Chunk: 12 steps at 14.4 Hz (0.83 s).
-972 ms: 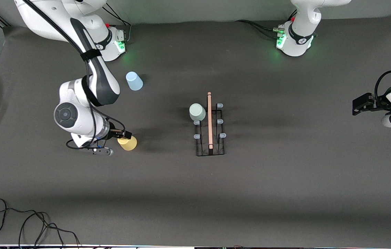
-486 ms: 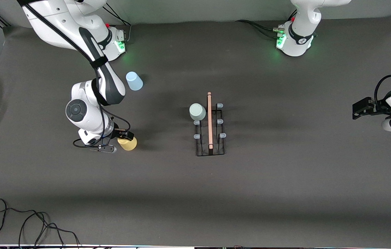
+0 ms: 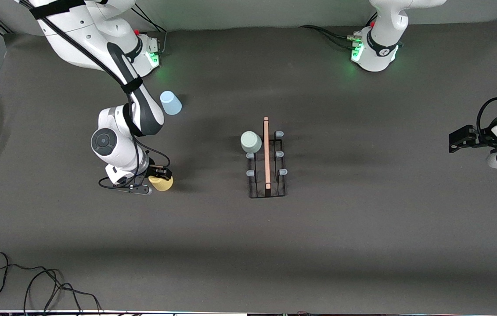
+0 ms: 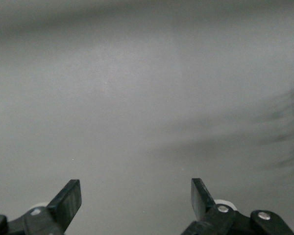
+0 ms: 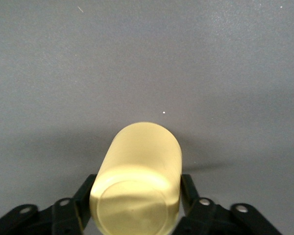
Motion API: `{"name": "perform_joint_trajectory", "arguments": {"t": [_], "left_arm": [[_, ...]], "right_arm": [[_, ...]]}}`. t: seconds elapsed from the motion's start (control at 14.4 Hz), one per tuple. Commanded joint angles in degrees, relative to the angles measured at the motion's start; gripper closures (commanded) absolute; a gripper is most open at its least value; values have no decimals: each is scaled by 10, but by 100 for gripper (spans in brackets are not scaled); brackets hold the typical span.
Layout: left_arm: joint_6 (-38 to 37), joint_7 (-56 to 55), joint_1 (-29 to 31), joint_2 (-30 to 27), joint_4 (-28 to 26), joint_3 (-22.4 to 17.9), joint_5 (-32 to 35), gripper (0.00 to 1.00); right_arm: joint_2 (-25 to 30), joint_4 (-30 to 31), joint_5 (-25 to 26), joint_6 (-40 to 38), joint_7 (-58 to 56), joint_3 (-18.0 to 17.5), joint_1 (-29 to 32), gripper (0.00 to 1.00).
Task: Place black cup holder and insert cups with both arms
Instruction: 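Carry the yellow cup with the right gripper into the rack slot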
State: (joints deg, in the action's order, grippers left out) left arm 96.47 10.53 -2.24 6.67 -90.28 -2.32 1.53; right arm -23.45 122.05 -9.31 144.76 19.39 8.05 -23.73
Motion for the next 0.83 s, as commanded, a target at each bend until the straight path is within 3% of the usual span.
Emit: {"name": "perform_joint_trajectory", "arguments": {"t": [0.0,0.21,0.35,0.56,0.76], "left_arm": [[7,-9,-1,-4,-4,0,10,0],[11,-9,0,-3,-3,-1,10,0],[22,-9,0,1,-5,-1,18,0],[22,-9,-1,1,-4,0,22,0],[21,-7,-1,2,-3,1,22,0]], "right_arm": [[46,-6,-18,-53,-12,2,-5,100],[85,-46,-19,-150,7,0,-5,100],[89,-99,-48,-205,54,-3,-14,100],[75,-179,-79,-226,149,-3,-52,100],[25,-275,-79,-227,278,-2,-100,100]]}}
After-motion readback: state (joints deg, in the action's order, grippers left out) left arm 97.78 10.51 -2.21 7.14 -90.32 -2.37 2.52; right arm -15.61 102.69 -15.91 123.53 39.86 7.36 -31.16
